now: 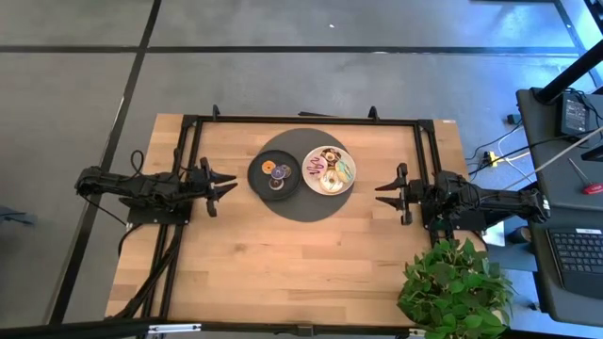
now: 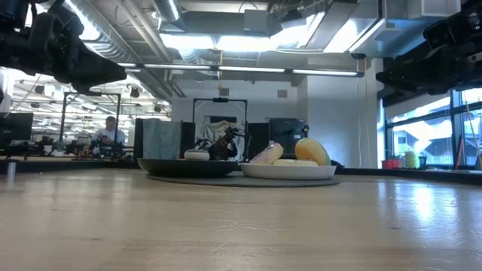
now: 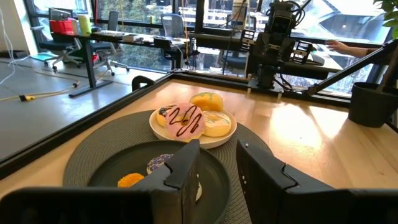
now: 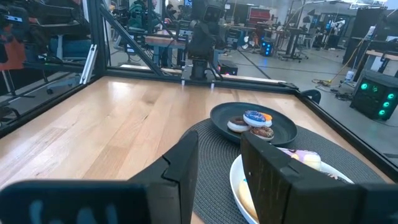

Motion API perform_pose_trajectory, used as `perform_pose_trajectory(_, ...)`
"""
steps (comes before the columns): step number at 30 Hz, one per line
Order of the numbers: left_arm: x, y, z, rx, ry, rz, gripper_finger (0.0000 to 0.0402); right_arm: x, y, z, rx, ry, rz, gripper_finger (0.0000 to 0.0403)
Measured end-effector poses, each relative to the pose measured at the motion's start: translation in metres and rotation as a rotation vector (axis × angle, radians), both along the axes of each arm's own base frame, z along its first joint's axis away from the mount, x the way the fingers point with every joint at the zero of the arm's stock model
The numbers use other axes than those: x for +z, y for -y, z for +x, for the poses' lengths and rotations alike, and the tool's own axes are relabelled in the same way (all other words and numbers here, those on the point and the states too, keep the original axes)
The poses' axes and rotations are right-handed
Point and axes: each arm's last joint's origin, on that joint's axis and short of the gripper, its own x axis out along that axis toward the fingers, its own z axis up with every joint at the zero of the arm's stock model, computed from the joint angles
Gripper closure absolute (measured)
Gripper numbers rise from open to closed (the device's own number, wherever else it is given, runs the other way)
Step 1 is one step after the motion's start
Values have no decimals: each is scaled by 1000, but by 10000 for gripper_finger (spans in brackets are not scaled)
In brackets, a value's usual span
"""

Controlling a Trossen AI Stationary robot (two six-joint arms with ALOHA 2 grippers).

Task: Pick & Place donuts
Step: Return to Home Position

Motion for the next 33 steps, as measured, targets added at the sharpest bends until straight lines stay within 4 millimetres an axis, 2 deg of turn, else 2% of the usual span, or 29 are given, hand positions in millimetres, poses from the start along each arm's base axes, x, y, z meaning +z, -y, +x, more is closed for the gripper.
perform_pose_trajectory(33,0,0,0,0,0,0,299,0,0,0,0,0,0,279)
